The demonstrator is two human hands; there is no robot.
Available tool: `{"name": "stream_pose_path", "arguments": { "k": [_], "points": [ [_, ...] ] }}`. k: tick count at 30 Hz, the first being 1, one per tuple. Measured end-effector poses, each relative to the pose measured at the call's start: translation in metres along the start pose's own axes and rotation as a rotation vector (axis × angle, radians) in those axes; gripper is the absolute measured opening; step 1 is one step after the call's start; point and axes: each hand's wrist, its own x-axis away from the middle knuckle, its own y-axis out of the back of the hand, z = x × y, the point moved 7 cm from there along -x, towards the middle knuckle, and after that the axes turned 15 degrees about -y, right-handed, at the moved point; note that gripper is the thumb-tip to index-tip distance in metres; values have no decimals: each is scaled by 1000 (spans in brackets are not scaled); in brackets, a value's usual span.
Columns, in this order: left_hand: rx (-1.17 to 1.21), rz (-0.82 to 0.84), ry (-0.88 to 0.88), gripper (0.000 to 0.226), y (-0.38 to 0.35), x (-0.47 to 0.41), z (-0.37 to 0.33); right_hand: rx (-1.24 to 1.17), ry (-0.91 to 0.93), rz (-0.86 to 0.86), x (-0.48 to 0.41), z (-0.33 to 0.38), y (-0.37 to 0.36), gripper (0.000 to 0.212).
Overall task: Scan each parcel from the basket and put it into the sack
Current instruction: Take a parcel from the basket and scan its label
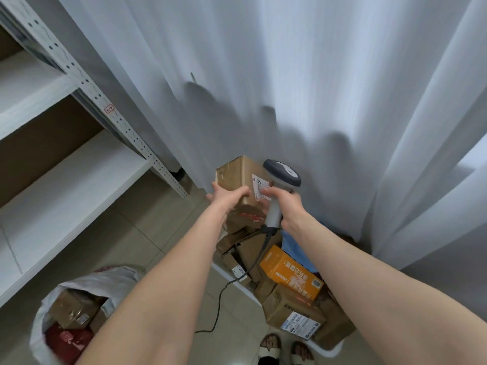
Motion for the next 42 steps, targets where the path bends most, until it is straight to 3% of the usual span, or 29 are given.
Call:
{"name": "stream_pose_path", "arguments": {
  "k": [3, 6, 8, 15, 20, 23, 25, 26, 30, 32, 35, 38, 42],
  "points": [
    [86, 37, 29, 102, 30, -9, 5, -53, -1, -105, 7, 12, 25, 22],
    [159, 60, 4, 39, 60, 10, -15, -54, -6, -130, 14, 16, 38, 20],
    [147, 74, -1, 23, 76, 14, -23, -24, -35, -87, 20, 15, 32, 35],
    [185, 109, 3, 26, 119, 34, -56, -124, -69, 107, 49, 17, -1, 31],
    [399, -85, -132, 28, 145, 35, -76, -119, -55, 113, 65, 21, -28, 37],
    [599, -195, -272, 68, 160, 26, -82, -127, -36, 110, 70, 21, -43, 34],
    [658, -226, -336, 57, 171, 22, -87, -130, -15, 104, 73, 19, -54, 32],
    [660, -217, -341, 52, 173, 20, -88, -140, -10, 96, 74, 17, -58, 31],
    [622, -100, -349, 88, 170, 14, -84, -187, 5, 124, 76, 6, -82, 37],
    [550, -28, -358, 89, 165, 11, -77, -230, 10, 136, 75, 1, -97, 46],
    [454, 145, -345, 80, 155, 12, -66, -268, 57, 79, 77, 1, -107, 38],
    [329, 306, -234, 98, 147, 13, -45, -272, 93, 10, 79, 3, -107, 33],
    [380, 312, -212, 76, 144, 14, -38, -223, 130, -74, 84, 4, -103, 30]
  ]
}}
